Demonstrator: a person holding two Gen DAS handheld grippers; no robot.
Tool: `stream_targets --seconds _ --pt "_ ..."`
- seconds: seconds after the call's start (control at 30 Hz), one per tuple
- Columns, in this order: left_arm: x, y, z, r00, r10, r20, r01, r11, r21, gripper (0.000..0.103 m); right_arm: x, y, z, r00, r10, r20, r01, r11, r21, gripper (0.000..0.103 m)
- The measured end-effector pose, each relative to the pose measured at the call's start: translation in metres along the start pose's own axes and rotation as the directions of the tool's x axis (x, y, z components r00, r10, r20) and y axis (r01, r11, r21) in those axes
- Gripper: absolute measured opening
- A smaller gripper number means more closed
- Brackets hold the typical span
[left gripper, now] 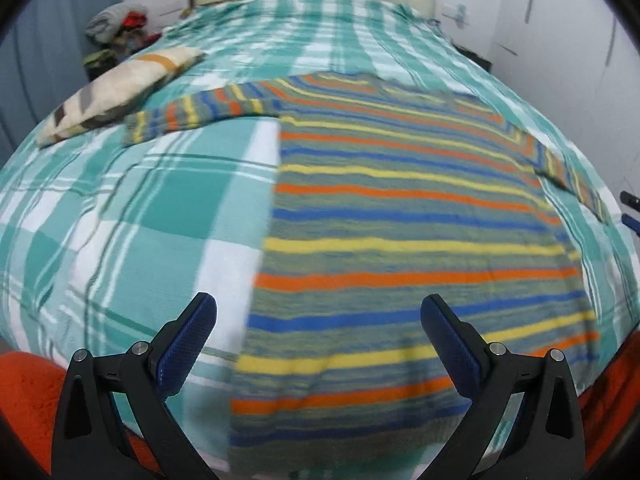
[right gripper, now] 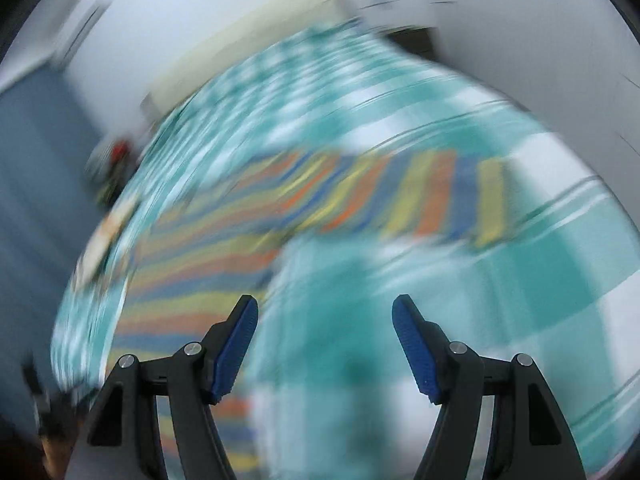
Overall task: Fold small clothes
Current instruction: 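Grasp the sleeve cuff nearest the right tool with the right tool, then lift the sleeve with the right tool and fold it across the sweater body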
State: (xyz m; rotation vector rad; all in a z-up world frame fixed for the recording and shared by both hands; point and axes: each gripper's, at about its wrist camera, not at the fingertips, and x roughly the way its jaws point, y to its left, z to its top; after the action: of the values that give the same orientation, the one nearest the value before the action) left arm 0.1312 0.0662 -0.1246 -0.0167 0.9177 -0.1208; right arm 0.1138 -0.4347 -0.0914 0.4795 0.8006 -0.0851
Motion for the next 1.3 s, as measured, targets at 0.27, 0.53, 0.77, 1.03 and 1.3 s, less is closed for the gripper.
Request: stream_targets --seconds 0.27,0.53,0.77,1.03,1.3 --pt "0.014 0.013 -0.003 0.999 0.015 -0.051 -0.018 0.998 -0.063 0.102 0.042 -0.138 0.057 0.997 0.035 -0.068 -0.006 0.919 0.395 0.068" --pt "0.028 0.008 -0.008 0.995 0.043 -0.089 -0.046 0.999 -0.028 0.102 0.084 -0.144 0.064 0.994 0.086 -0.074 -0.047 0.904 0.425 0.056" --pt "0.031 0.007 -0.010 0.994 0.044 -0.100 -0.046 0.999 -0.014 0.102 0.085 -0.139 0.066 0.995 -0.006 -0.099 0.043 0.927 0.374 0.004" --pt "0.025 0.008 -0.002 0.998 0.001 -0.067 -0.004 0.999 -0.045 0.102 0.037 0.000 0.145 0.999 -0.023 0.039 0.023 1.000 0.002 0.004" --pt "0.030 0.012 0.000 0.997 -0.005 -0.071 0.002 0.999 -0.050 0.102 0.074 0.229 0.166 0.942 0.321 -0.101 -0.336 0.895 -0.292 0.005"
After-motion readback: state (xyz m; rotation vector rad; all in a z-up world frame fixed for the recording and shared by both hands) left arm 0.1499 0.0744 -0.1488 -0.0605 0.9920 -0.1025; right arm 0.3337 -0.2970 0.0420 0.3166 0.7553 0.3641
